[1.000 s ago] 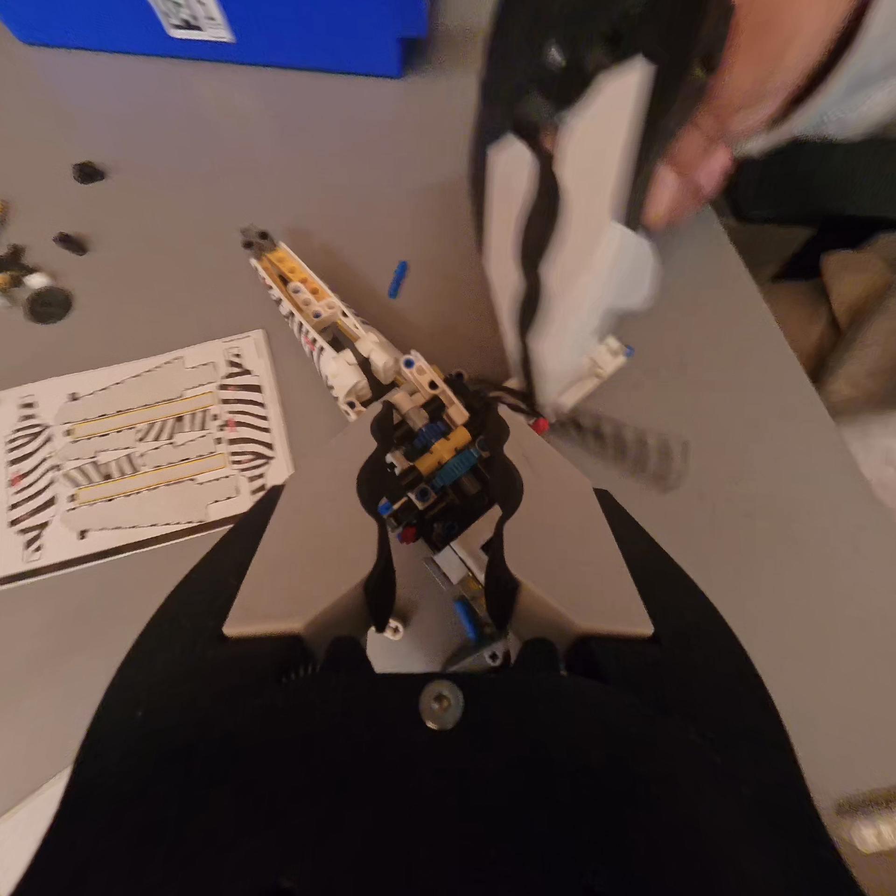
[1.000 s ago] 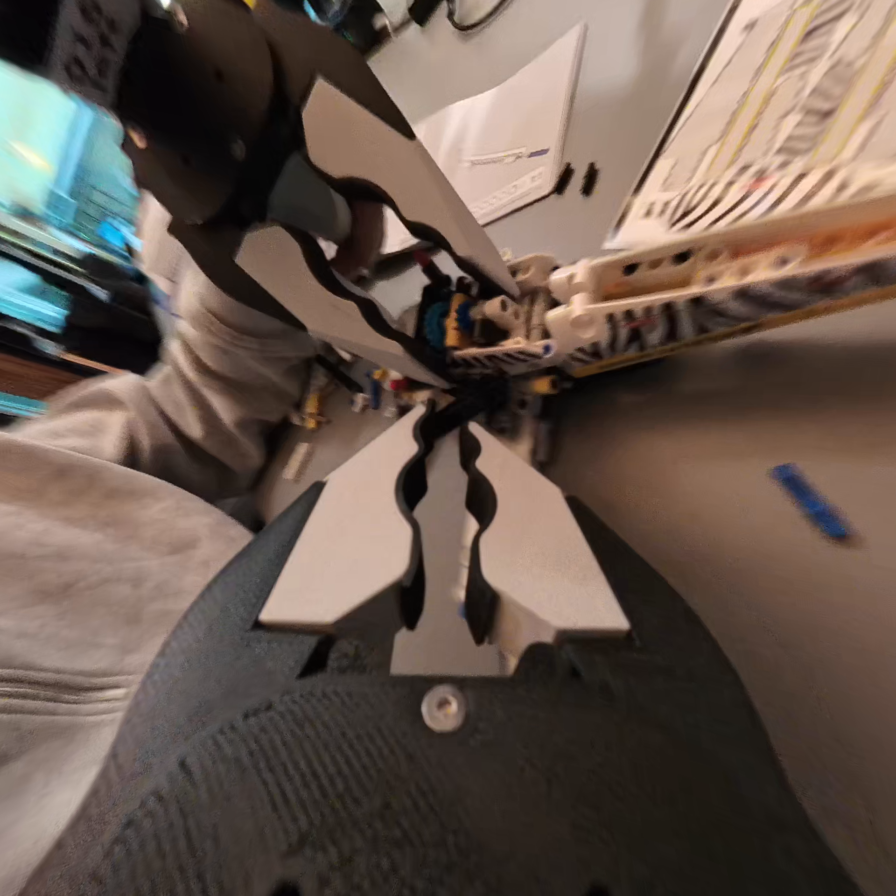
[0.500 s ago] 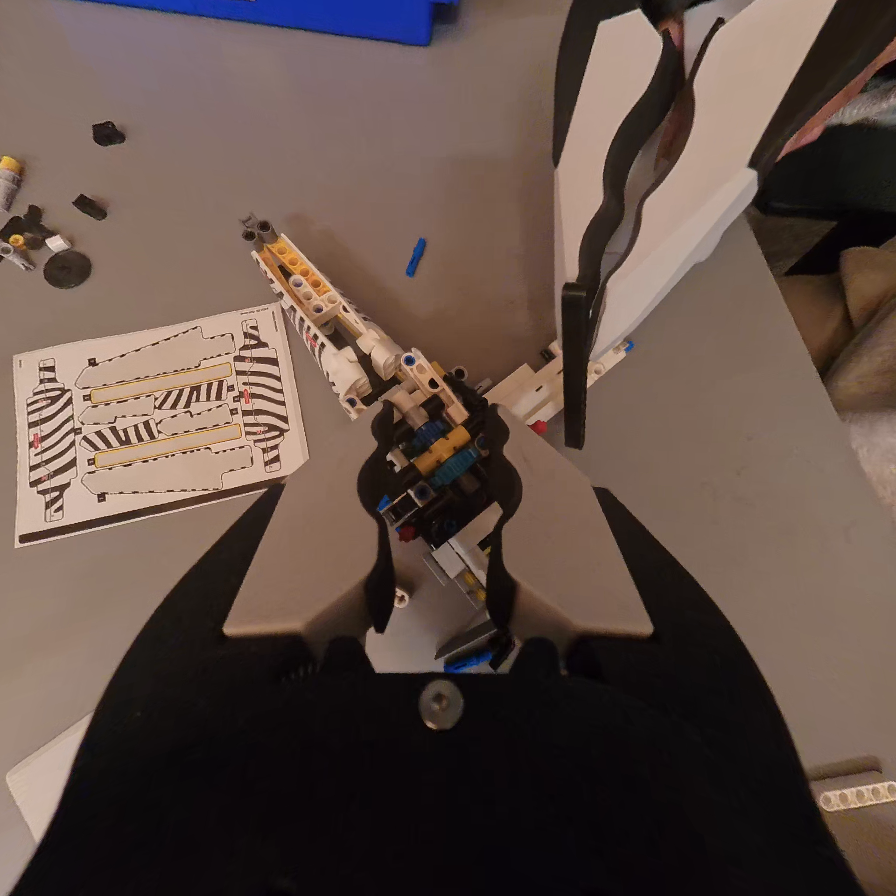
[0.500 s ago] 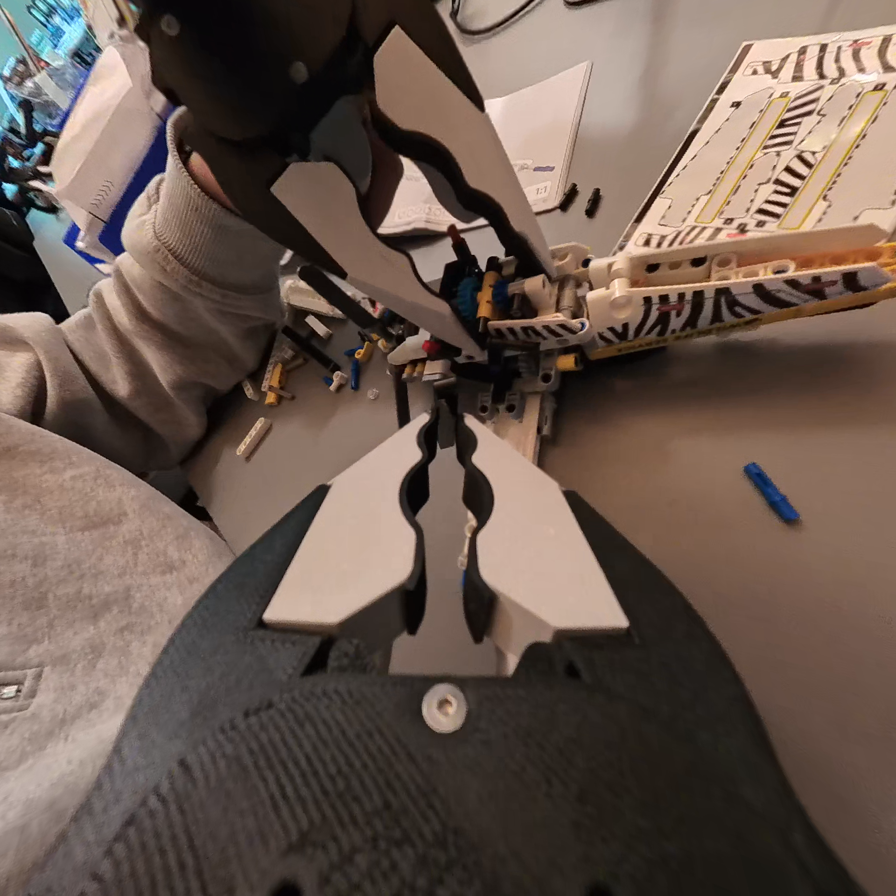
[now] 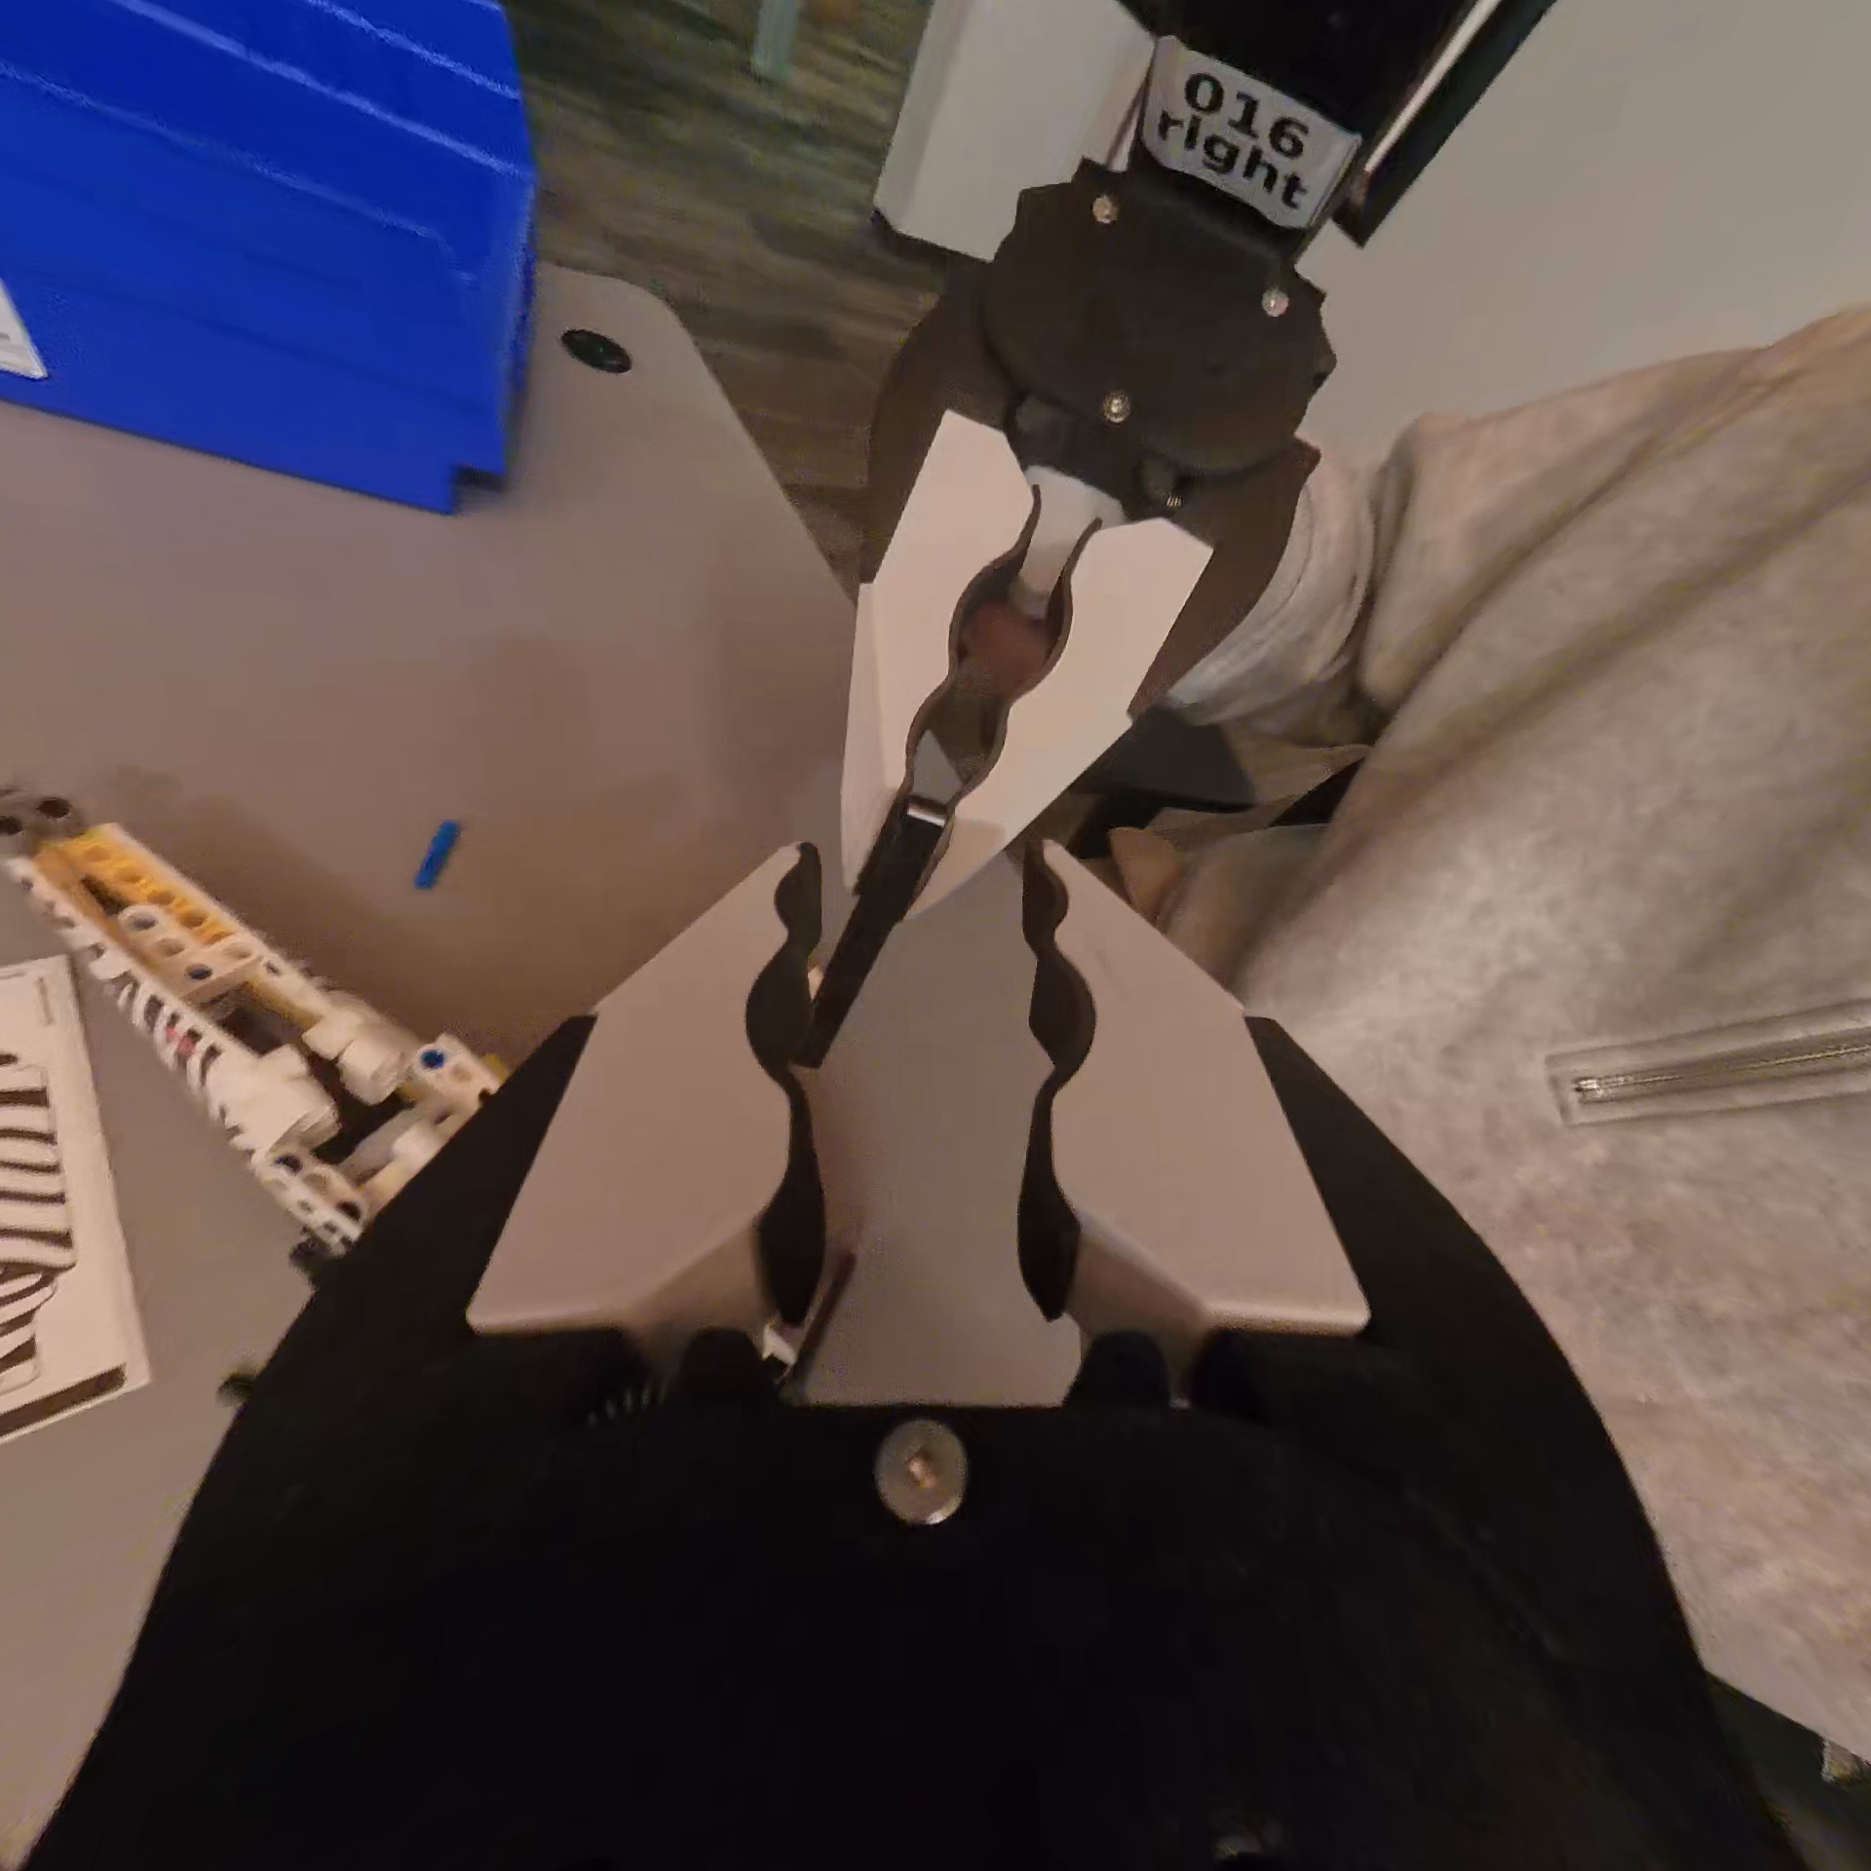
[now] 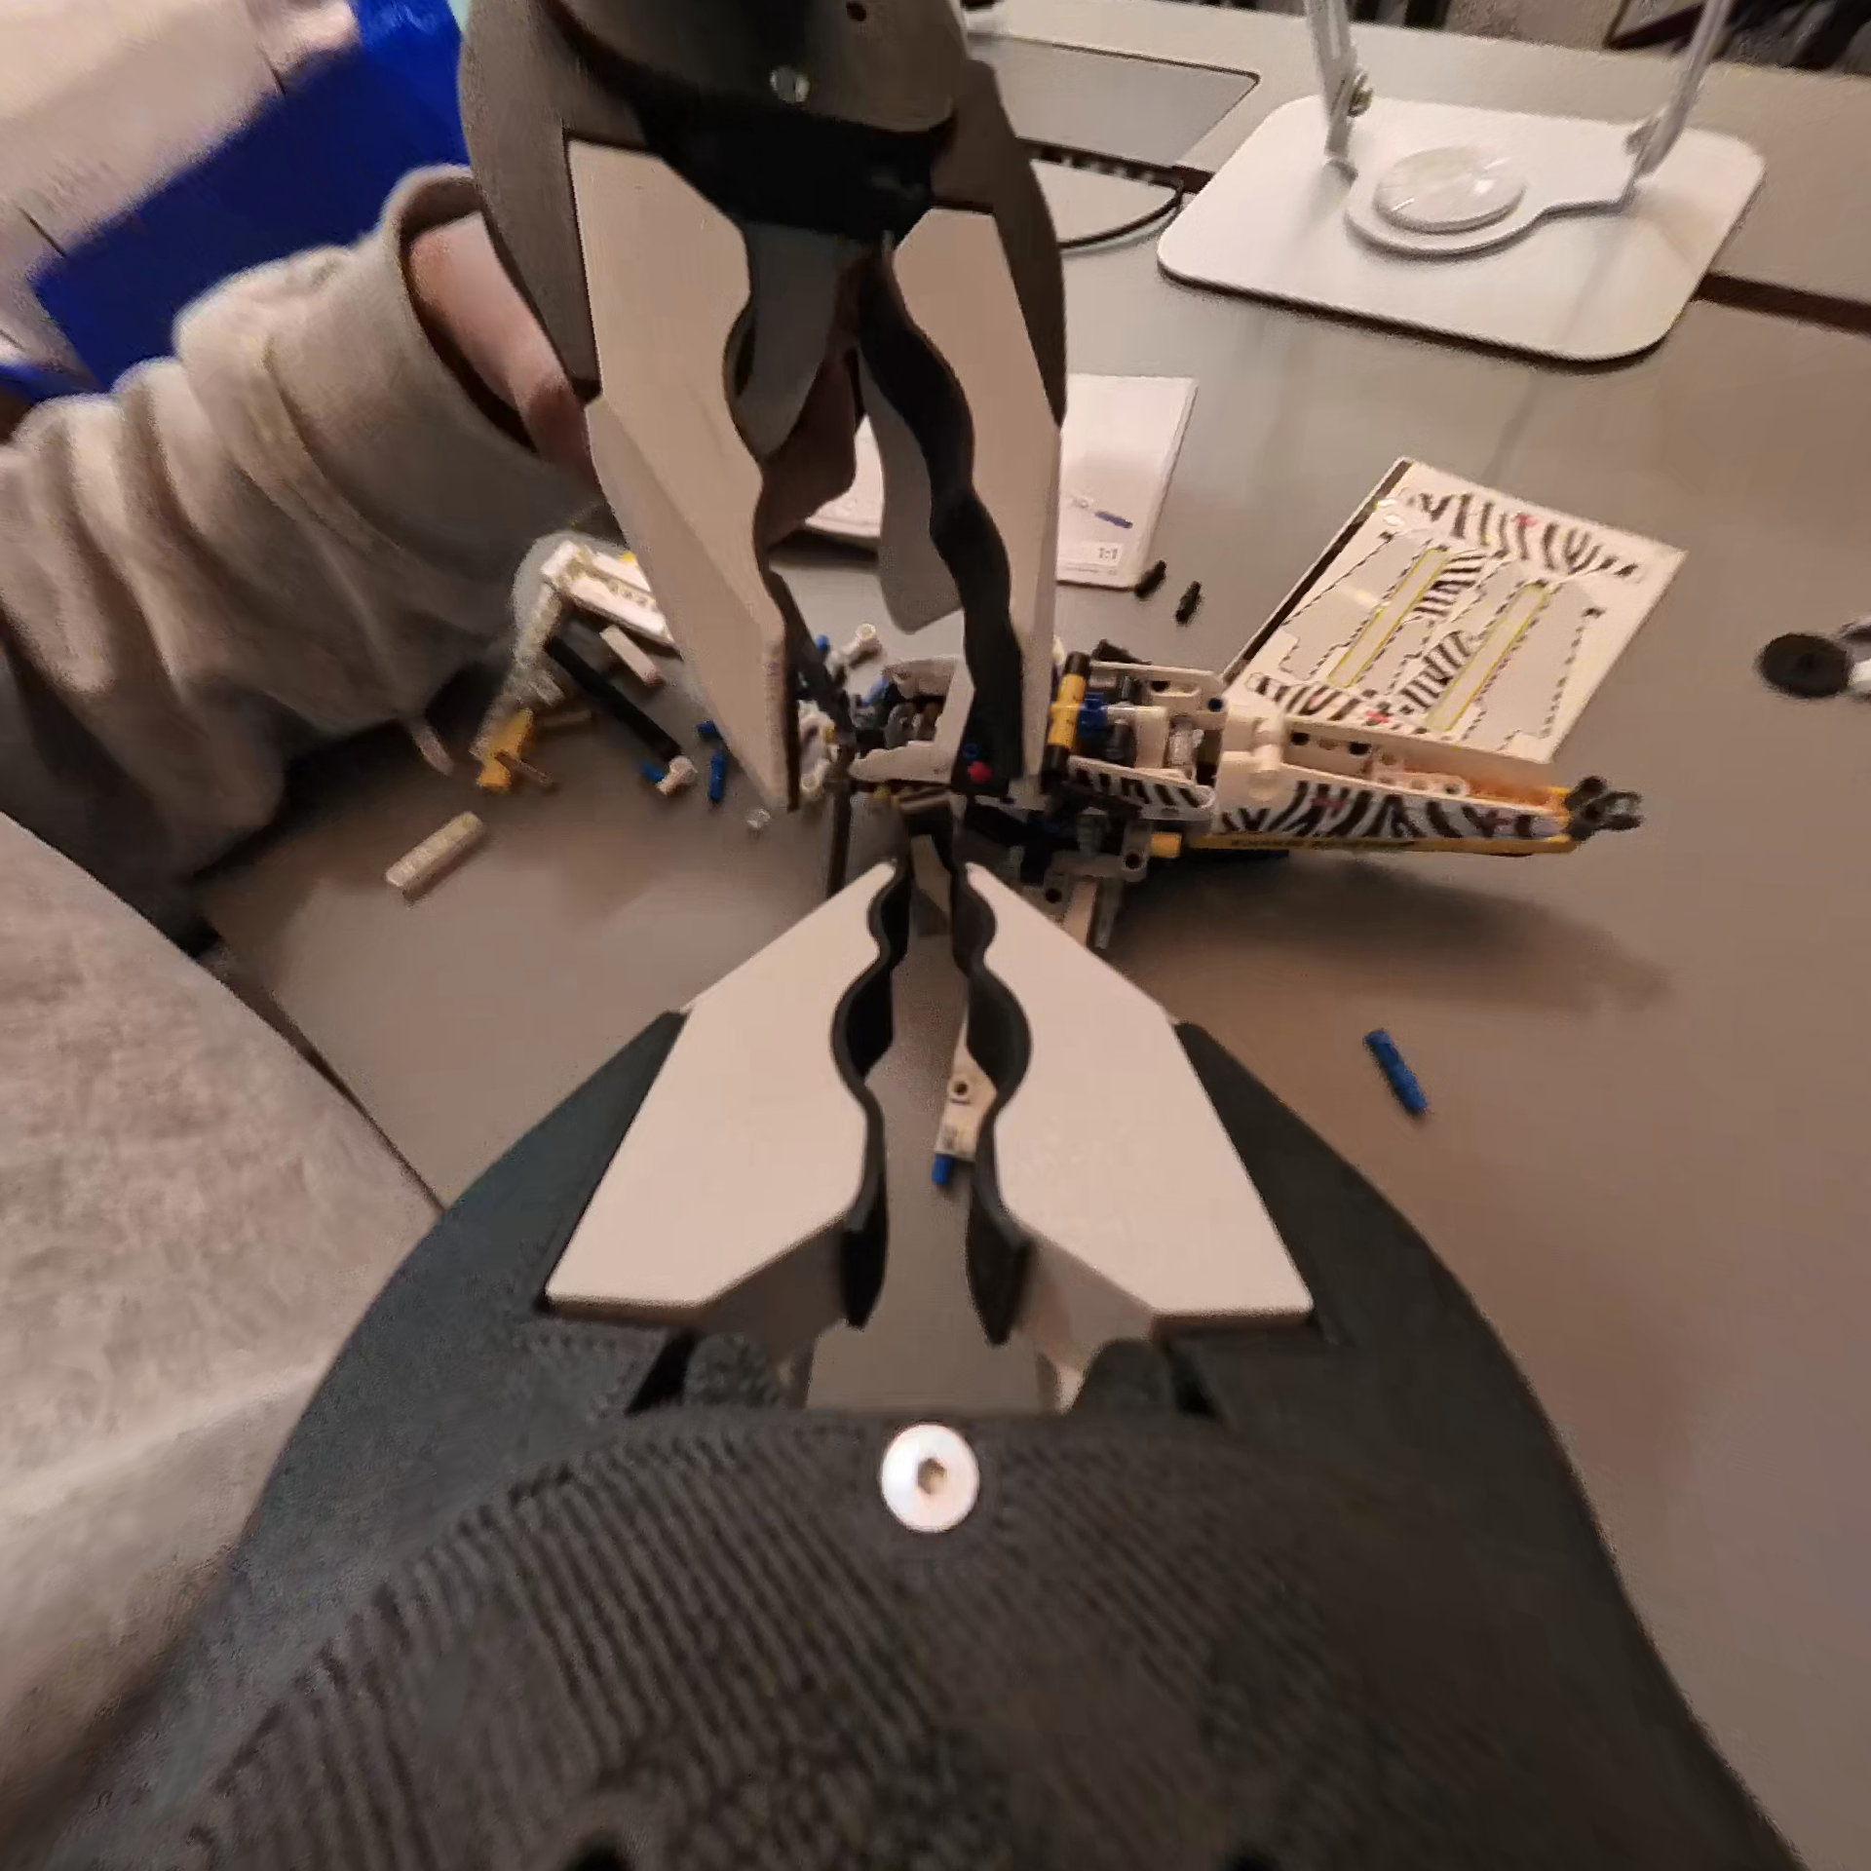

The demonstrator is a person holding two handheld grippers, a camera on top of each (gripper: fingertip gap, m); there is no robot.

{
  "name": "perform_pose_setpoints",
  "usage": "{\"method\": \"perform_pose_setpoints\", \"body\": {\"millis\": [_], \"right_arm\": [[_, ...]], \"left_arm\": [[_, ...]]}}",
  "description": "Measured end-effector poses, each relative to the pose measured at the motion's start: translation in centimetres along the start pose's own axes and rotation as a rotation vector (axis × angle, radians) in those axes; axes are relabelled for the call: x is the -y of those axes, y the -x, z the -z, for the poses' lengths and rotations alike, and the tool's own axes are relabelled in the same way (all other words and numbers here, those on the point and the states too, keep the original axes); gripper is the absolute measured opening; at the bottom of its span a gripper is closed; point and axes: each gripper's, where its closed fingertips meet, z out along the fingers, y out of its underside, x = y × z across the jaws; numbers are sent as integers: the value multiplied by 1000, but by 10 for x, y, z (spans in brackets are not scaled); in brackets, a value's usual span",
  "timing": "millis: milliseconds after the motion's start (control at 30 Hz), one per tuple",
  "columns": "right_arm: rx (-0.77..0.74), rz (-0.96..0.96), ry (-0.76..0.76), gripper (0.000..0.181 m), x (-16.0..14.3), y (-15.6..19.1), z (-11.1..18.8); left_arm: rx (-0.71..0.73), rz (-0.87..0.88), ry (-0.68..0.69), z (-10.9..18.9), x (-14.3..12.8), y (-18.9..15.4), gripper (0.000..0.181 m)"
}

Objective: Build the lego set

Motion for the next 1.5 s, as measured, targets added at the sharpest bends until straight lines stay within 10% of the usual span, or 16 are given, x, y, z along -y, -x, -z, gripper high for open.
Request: {"method": "perform_pose_setpoints", "body": {"millis": [467,700,933,1100,1333,1500], "right_arm": [[-145,295,-237,0,45,21,36],[105,-68,-482,67,68,29,41],[364,-158,-543,7,79,49,43],[193,-61,-403,6,66,36,34],[-88,-25,236,6,-42,-41,-25],[-94,-41,377,6,-59,-54,-49]], "left_arm": [[-143,63,-329,27,48,-20,5],[-227,-17,-464,35,65,-41,5],[-292,-53,-525,36,72,-57,5],[-240,-26,-425,33,62,-42,8],[420,-99,113,39,-25,77,46],[514,-165,279,37,-49,91,46]]}}
